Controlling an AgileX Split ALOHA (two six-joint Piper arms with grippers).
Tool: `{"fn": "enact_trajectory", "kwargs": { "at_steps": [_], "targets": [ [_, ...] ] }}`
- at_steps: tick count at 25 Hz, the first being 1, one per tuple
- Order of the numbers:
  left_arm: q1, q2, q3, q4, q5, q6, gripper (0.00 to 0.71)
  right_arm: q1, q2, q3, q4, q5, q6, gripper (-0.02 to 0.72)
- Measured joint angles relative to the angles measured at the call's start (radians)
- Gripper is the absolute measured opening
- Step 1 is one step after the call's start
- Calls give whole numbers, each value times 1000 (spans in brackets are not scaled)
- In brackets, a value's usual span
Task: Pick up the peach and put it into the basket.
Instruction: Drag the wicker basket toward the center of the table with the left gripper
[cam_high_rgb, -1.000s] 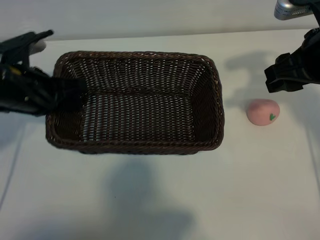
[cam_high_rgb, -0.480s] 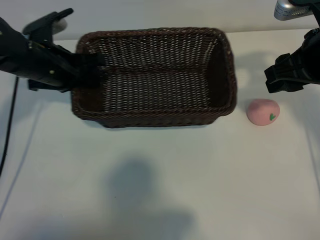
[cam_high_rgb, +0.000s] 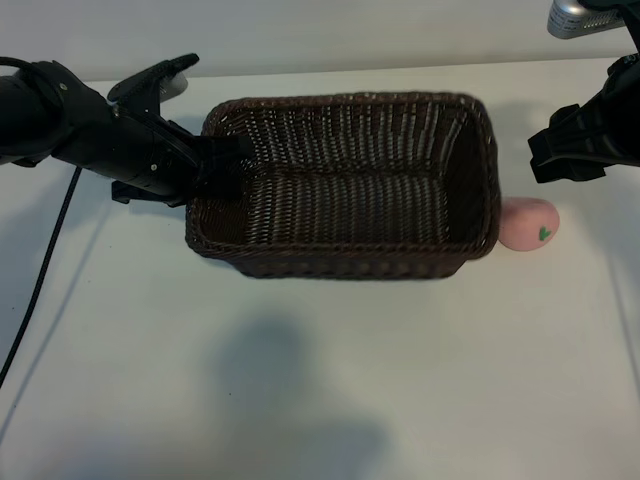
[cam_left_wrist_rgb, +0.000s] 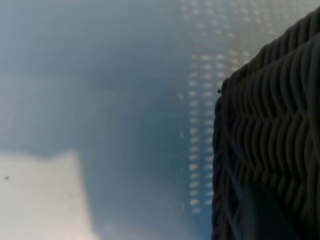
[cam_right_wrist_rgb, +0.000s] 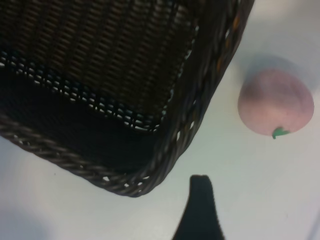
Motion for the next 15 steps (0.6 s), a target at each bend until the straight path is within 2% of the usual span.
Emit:
{"fn": "enact_trajectory", "kwargs": {
  "at_steps": [8,15],
  "targets": [
    [0,0,0,65,-28,-24,162,0,0,0,0,-2,-1,547],
    [0,1,0,69,-54,-29,162,0,0,0,0,-3,-1,547]
  ]
}}
